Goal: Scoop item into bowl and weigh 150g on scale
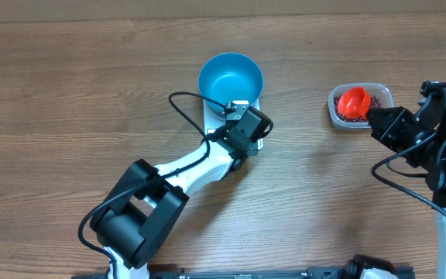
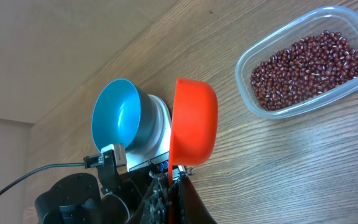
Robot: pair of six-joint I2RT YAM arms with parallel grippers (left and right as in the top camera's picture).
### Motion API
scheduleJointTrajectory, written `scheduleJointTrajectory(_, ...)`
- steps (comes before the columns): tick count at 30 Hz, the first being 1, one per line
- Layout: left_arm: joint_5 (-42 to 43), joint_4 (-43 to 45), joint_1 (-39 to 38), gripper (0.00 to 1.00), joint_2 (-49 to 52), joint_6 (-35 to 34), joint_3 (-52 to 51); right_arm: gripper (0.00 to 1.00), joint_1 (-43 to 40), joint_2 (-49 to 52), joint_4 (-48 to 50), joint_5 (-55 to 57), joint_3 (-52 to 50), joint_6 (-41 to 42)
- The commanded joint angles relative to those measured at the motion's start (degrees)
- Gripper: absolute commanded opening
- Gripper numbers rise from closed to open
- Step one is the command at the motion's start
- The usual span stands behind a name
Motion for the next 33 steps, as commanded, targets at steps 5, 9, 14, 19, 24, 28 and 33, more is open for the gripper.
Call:
scheduleJointTrajectory(5,-0.5,-1.0,0.4,0.04,1.8,0.7,-0.3,0.04,-0.4,-0.8,0.5,0.3,1.5,-0.7)
scheduleJointTrajectory(9,-0.5,-0.9,0.4,0.04,1.8,0.7,-0.3,0.04,-0.4,-0.8,0.5,0.3,1.5,-0.7)
scheduleJointTrajectory(14,-0.5,-0.8,0.4,0.04,1.8,0.7,-0.3,0.04,-0.4,-0.8,0.5,0.3,1.5,-0.7)
scheduleJointTrajectory(19,-0.5,-0.7,0.3,0.04,0.9,1.8,0.0,0.04,-0.4,-0.8,0.5,0.3,1.5,-0.7)
scheduleJointTrajectory(24,-0.5,-0.8,-0.1,0.04,-2.0,2.9,0.2,0.04,-0.4,-0.8,0.5,0.3,1.5,-0.7)
scheduleJointTrajectory(28,-0.5,-0.1,-0.8,0.04,-2.7,4.4,0.2,0.04,-0.4,-0.8,0.5,0.3,1.5,-0.7)
scheduleJointTrajectory(33,-0.5,0.7,-0.9,0.04,-2.7,5.3,0.2,0.04,-0.4,-0.8,0.7,0.4,1.5,-0.7)
